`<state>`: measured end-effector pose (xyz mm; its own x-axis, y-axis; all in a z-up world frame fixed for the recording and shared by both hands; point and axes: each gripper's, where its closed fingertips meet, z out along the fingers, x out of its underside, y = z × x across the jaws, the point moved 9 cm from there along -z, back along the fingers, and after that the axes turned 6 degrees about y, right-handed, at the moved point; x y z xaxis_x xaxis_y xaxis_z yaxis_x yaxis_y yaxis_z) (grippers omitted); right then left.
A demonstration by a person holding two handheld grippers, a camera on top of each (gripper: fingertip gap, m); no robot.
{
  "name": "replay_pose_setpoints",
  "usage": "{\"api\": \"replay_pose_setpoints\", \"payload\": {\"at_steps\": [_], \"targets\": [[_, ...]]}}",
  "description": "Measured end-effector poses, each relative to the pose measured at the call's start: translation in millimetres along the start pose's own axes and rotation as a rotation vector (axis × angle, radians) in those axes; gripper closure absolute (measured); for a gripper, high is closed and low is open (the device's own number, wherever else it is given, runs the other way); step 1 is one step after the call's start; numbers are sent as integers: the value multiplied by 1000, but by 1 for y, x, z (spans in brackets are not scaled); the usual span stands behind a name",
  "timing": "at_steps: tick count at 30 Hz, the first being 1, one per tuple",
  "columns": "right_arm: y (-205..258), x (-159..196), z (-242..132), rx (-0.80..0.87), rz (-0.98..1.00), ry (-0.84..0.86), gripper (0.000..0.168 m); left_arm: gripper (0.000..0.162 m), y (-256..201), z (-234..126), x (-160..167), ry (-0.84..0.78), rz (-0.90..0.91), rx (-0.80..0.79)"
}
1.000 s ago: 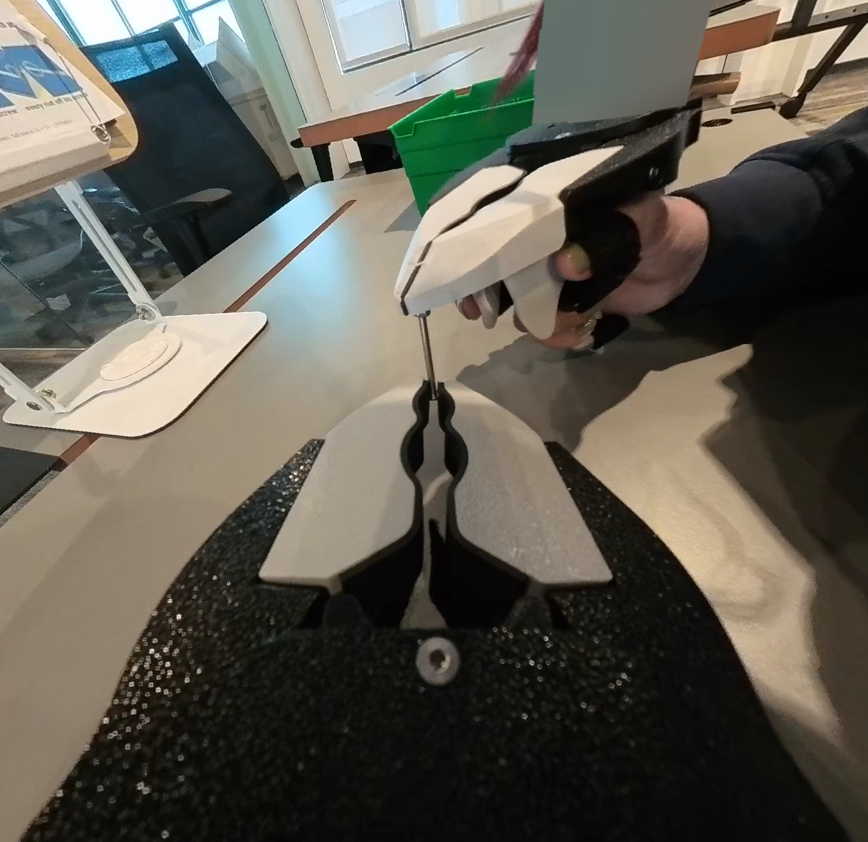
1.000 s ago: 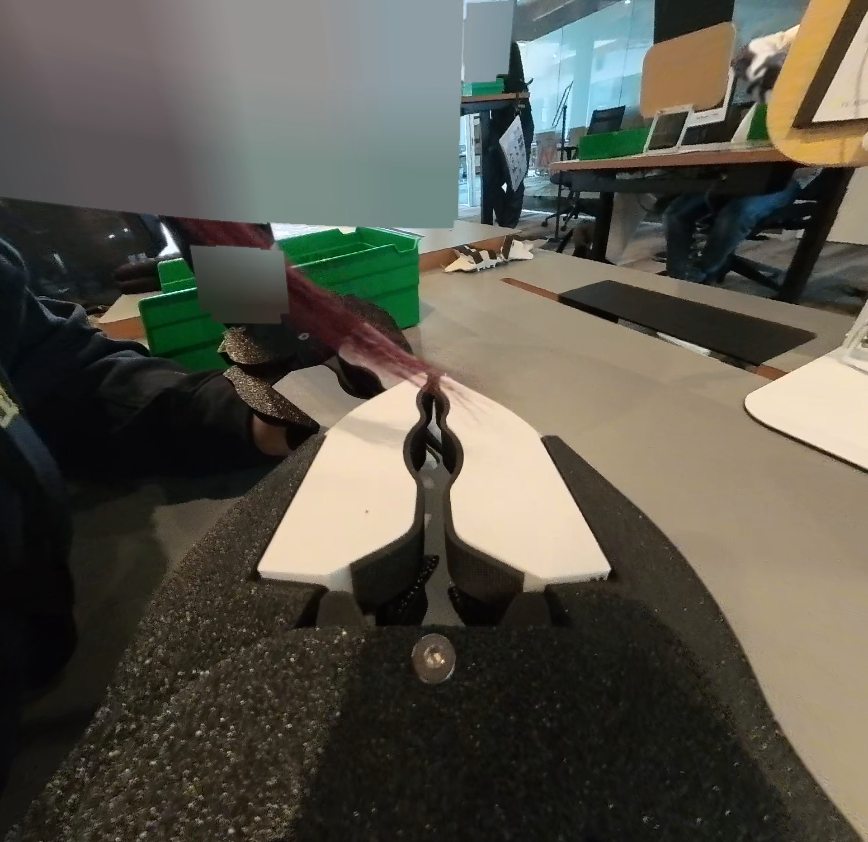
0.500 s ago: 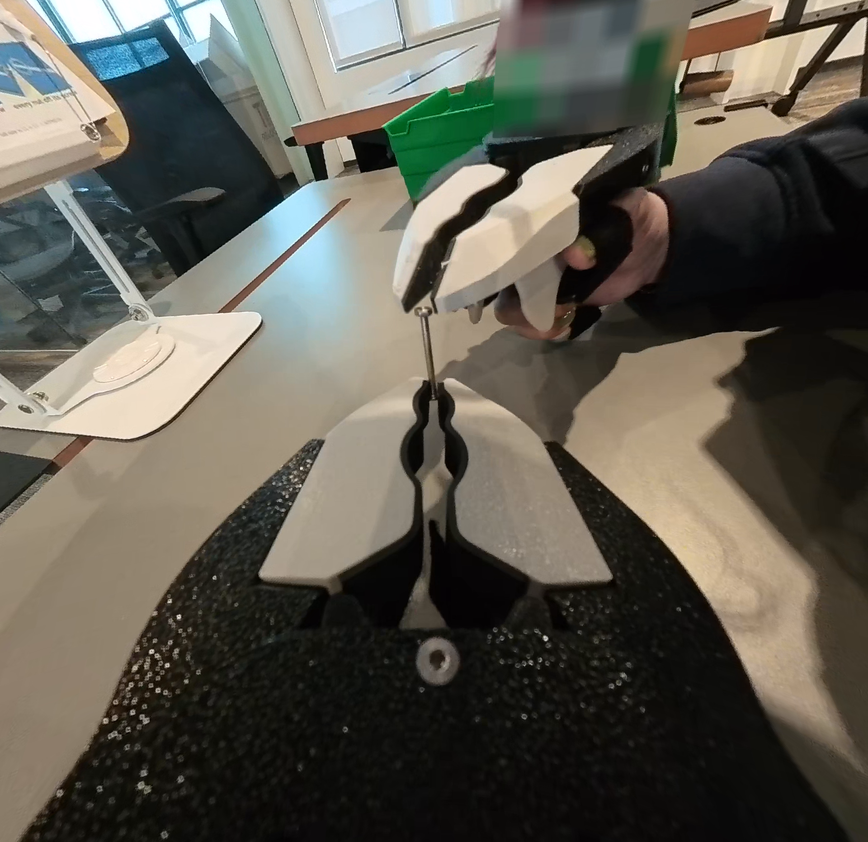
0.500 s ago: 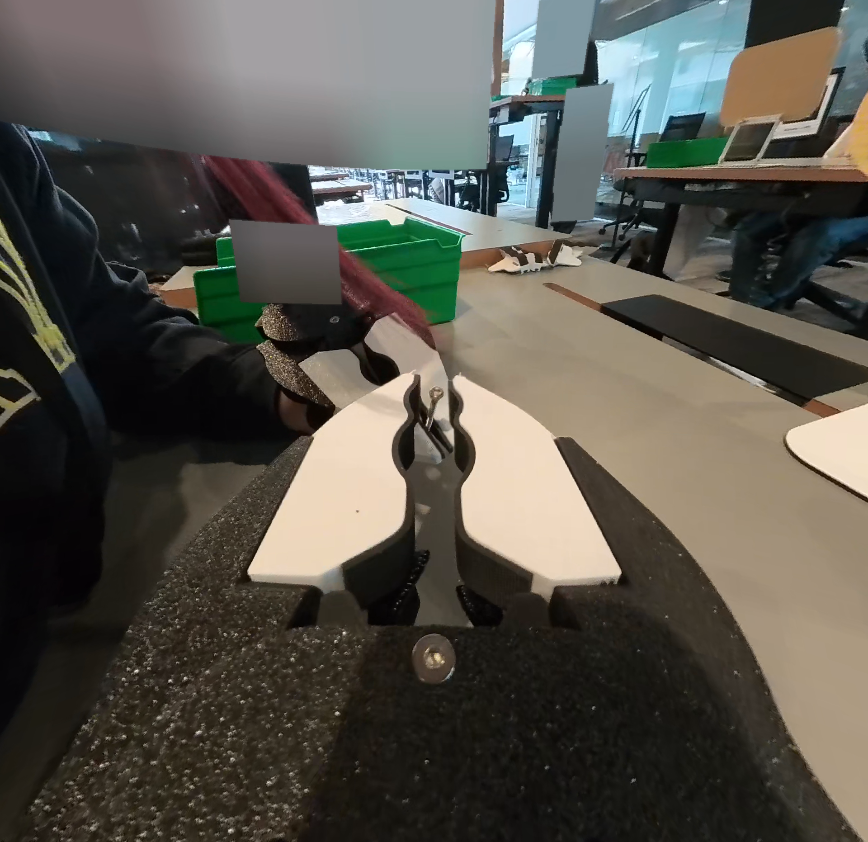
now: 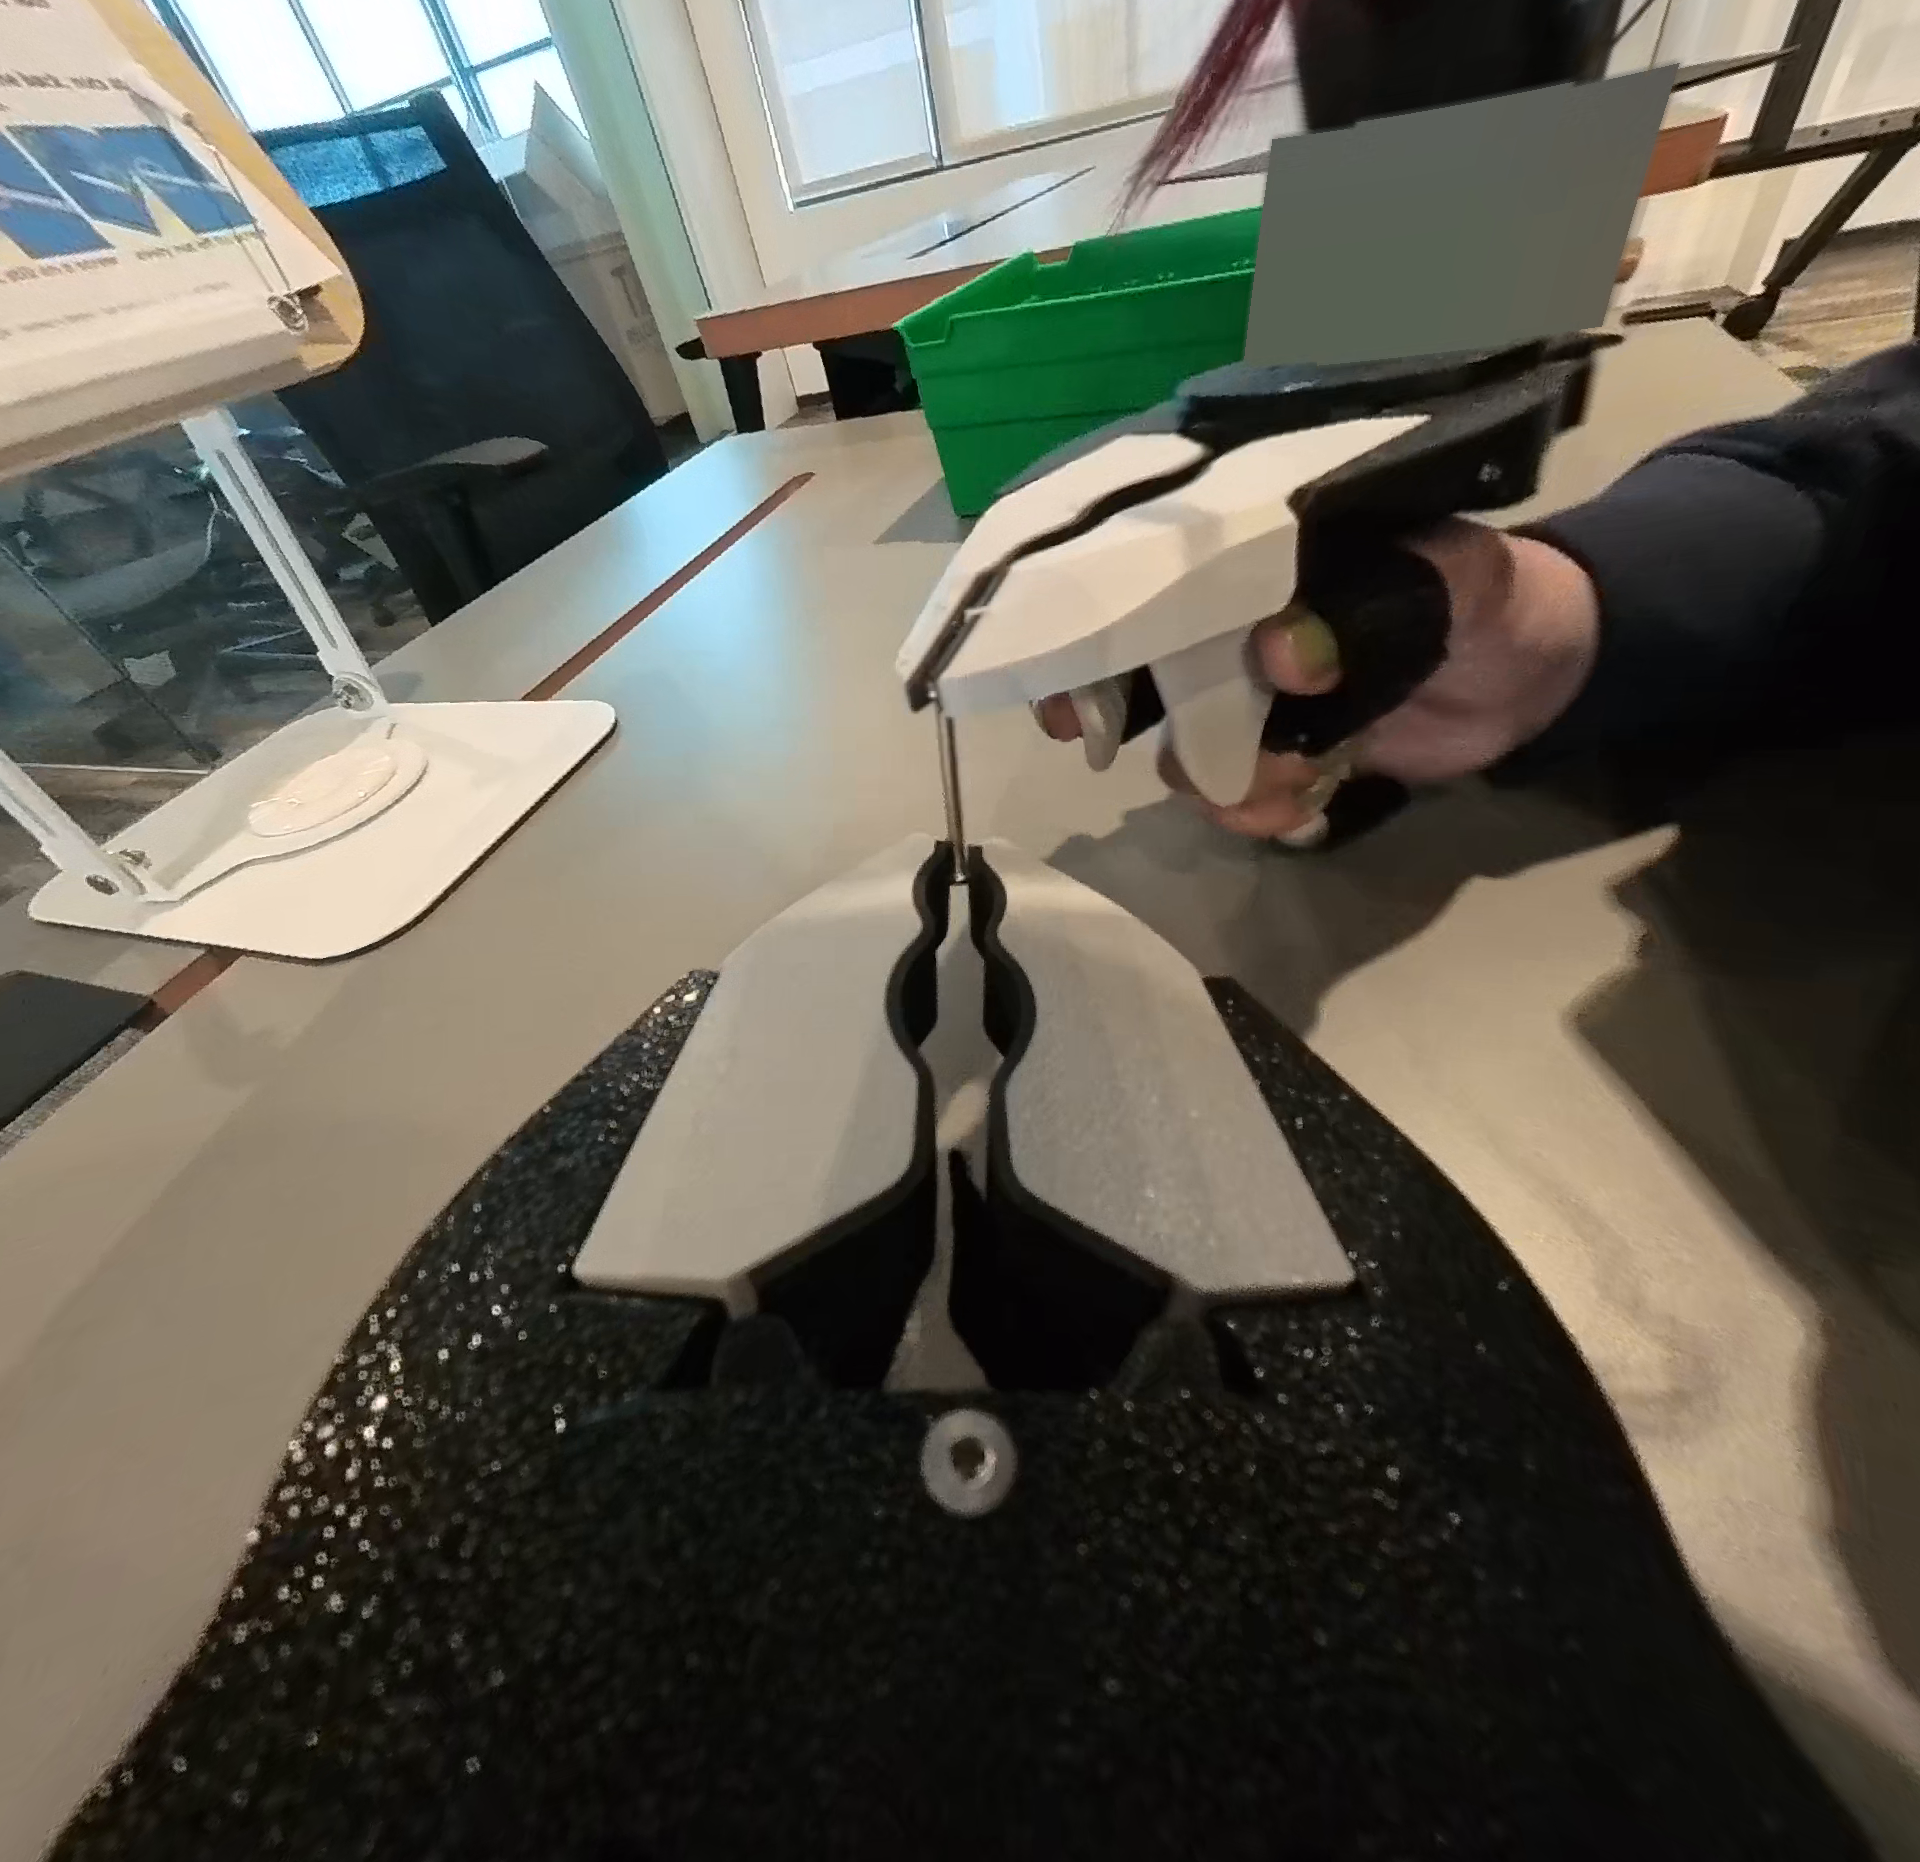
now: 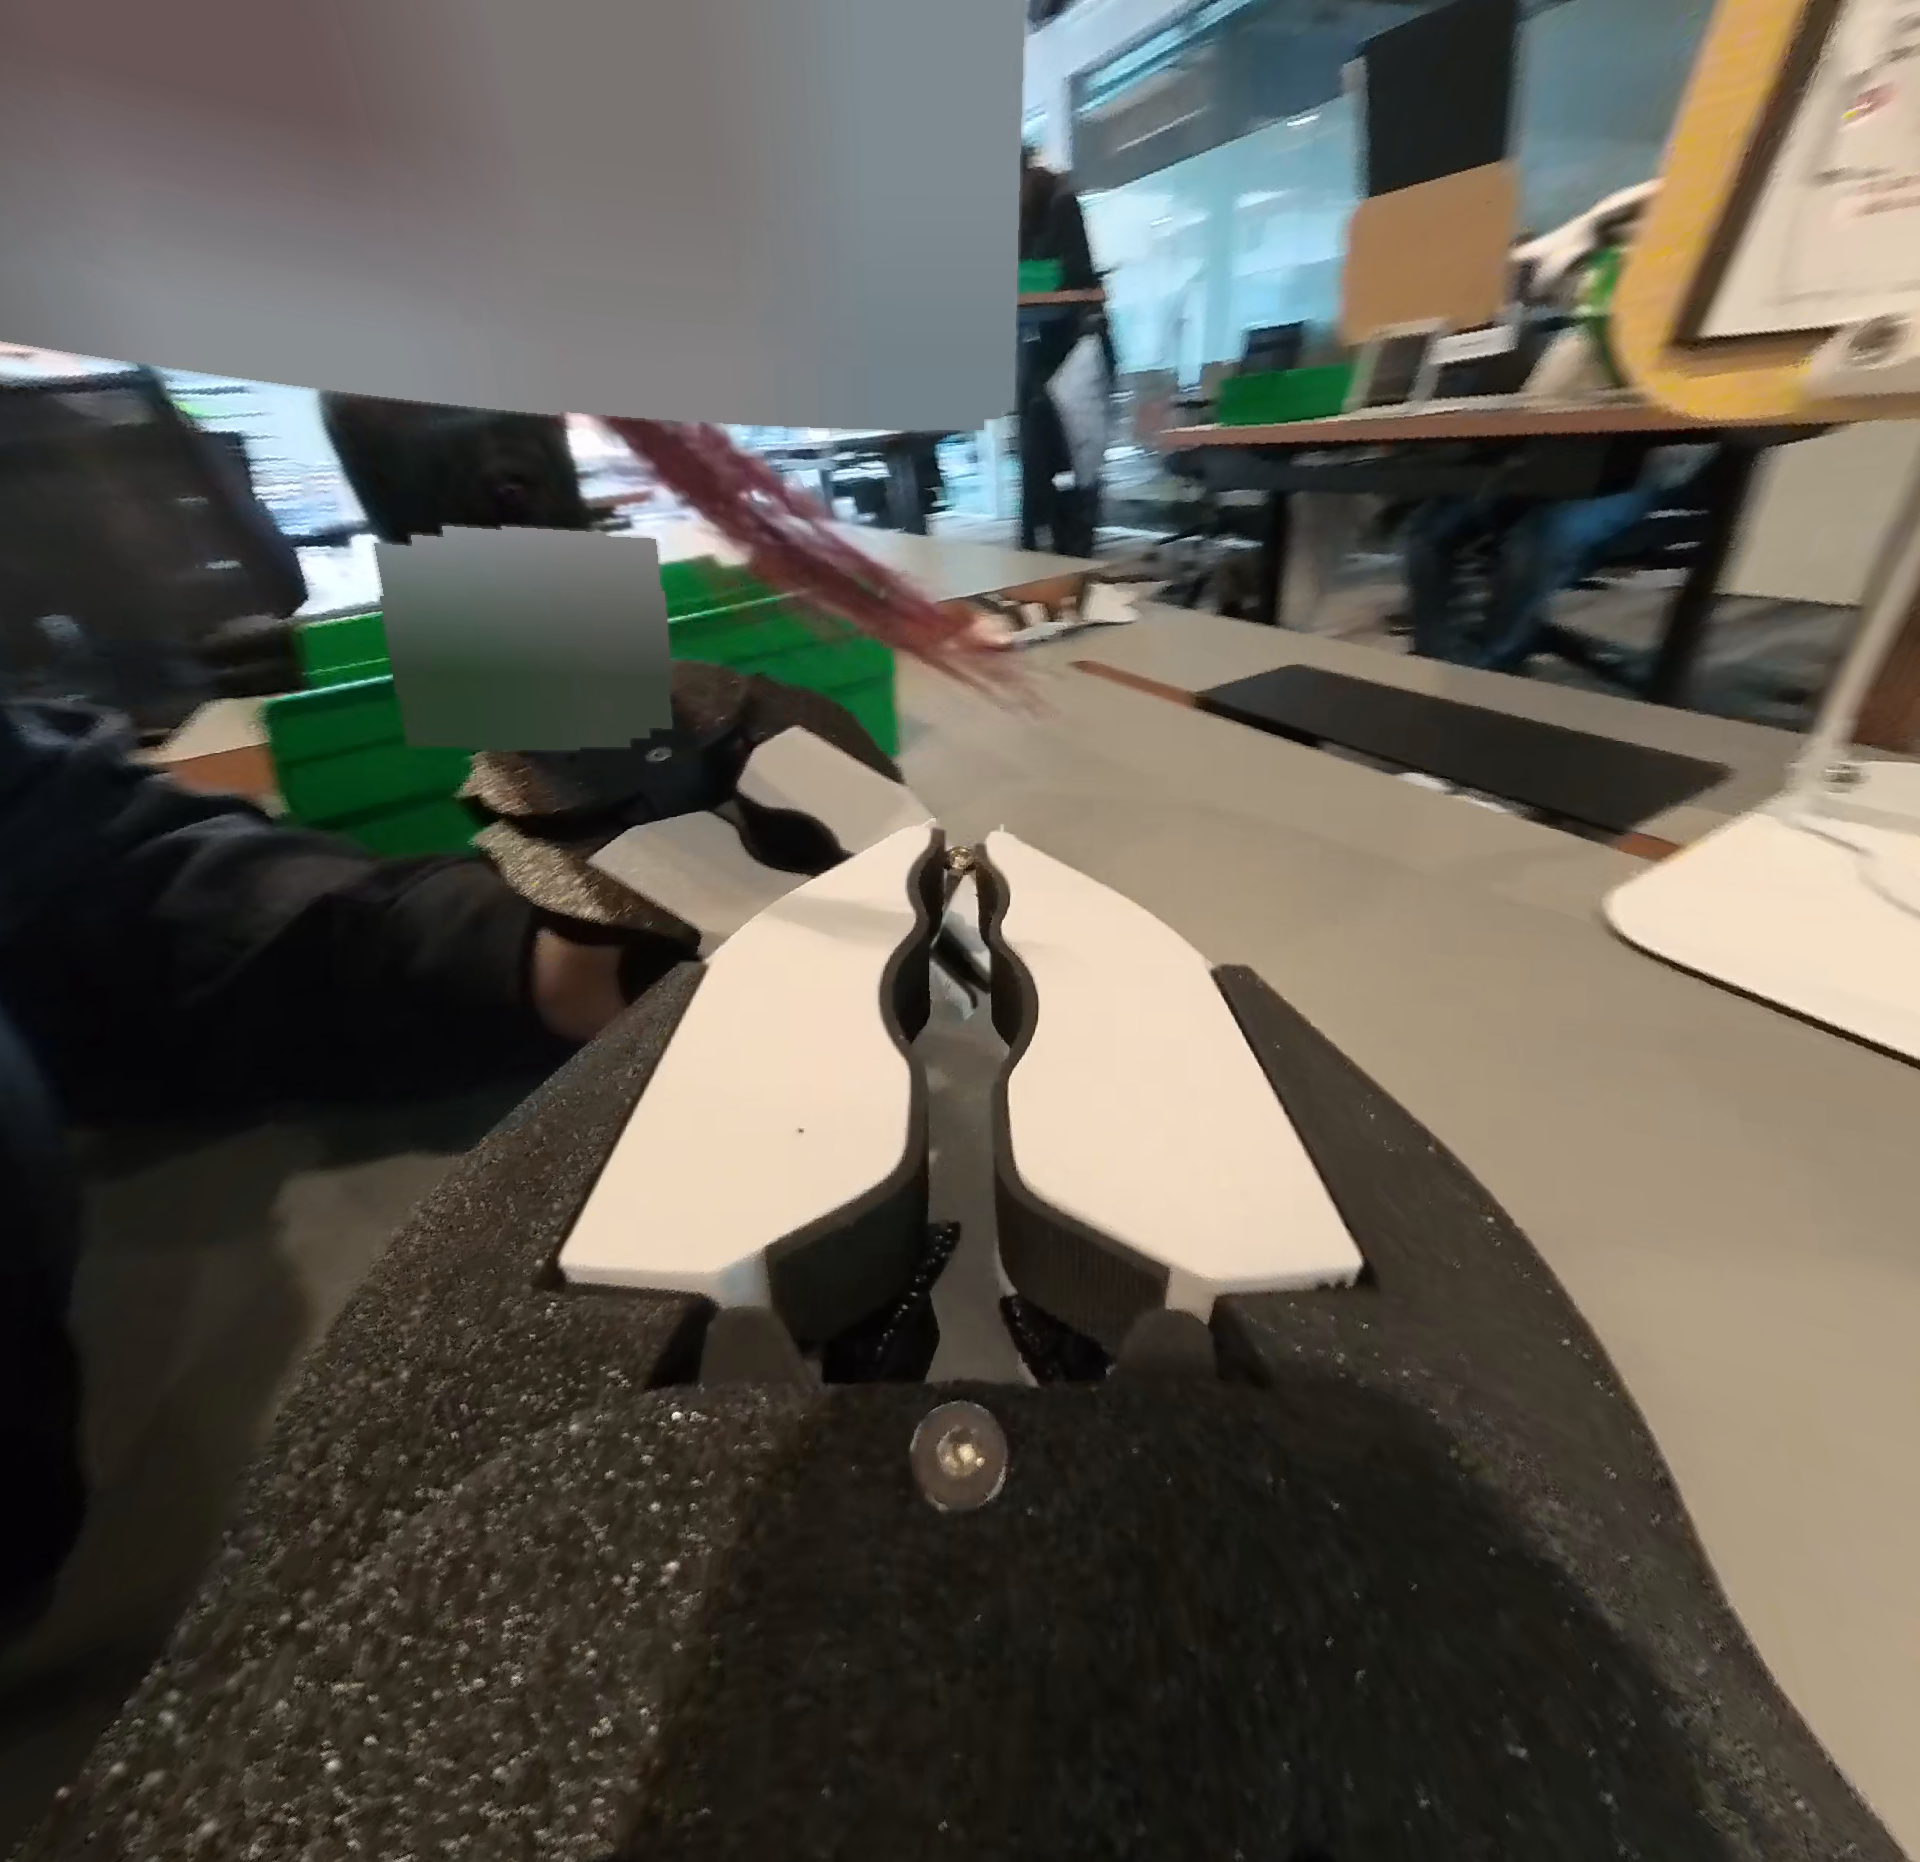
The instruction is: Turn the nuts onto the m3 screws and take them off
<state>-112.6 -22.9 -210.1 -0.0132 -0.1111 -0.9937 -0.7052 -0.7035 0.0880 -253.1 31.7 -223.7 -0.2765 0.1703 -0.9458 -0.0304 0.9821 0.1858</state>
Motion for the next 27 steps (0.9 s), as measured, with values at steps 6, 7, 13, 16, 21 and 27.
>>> {"api": "replay_pose_setpoints", "payload": {"at_steps": [6, 7, 13, 16, 21, 27], "targets": [[13, 1, 5, 177, 39, -29, 163, 160, 1, 0, 0, 2, -8, -10], [14, 1, 5, 203, 44, -28, 163, 160, 1, 0, 0, 6, -7, -10], [18, 0, 0, 156, 49, -85, 145, 159, 1, -1, 0, -5, -16, -8], [12, 2, -3, 71, 89, -69, 140, 159, 1, -1, 0, -3, -15, -5], [12, 4, -2, 31, 72, -61, 140, 159, 1, 0, 0, 3, -9, -2], [12, 5, -4, 22, 63, -71, 140, 159, 1, 0, 0, 4, -12, -1]]}}
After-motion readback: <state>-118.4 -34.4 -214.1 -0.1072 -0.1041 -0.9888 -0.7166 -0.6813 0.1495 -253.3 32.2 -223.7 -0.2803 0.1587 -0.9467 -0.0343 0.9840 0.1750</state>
